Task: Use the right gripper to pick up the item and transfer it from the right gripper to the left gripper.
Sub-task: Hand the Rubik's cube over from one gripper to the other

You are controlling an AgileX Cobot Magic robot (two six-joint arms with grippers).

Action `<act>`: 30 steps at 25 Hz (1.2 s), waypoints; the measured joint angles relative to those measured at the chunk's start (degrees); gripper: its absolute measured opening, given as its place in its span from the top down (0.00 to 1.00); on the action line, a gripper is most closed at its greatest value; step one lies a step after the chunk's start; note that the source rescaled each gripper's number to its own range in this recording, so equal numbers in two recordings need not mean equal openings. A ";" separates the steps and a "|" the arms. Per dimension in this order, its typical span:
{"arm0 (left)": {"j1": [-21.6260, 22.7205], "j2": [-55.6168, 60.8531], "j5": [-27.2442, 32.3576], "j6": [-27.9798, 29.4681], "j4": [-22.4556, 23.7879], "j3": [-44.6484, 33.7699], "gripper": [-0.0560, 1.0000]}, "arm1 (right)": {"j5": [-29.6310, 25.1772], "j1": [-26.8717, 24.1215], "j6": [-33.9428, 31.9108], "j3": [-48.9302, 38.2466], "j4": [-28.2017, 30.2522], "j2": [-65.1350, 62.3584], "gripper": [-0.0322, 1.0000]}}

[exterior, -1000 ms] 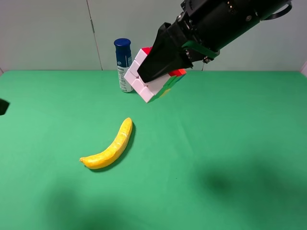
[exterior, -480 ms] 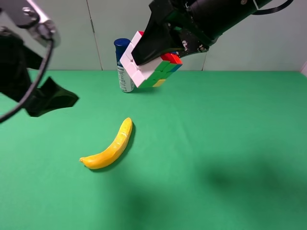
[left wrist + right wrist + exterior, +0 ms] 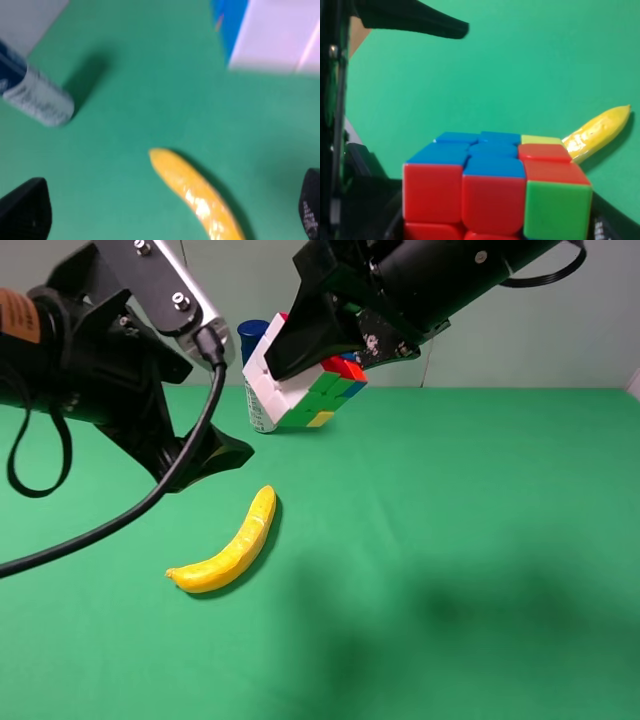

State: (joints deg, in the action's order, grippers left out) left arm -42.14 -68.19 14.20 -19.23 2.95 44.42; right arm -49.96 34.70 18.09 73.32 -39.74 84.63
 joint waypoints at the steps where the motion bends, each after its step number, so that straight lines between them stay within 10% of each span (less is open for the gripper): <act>1: 0.00 -0.02 -1.02 0.00 0.28 0.00 0.03 | 0.05 0.00 0.00 0.00 -0.23 0.26 0.96; 30: -3.75 -0.12 -9.97 -0.12 0.83 0.00 0.04 | -0.99 0.00 4.30 0.18 -8.39 1.07 0.96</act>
State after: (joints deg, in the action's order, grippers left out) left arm -45.88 -68.31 4.23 -19.35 3.78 44.42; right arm -50.95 34.70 22.39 73.51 -48.14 85.70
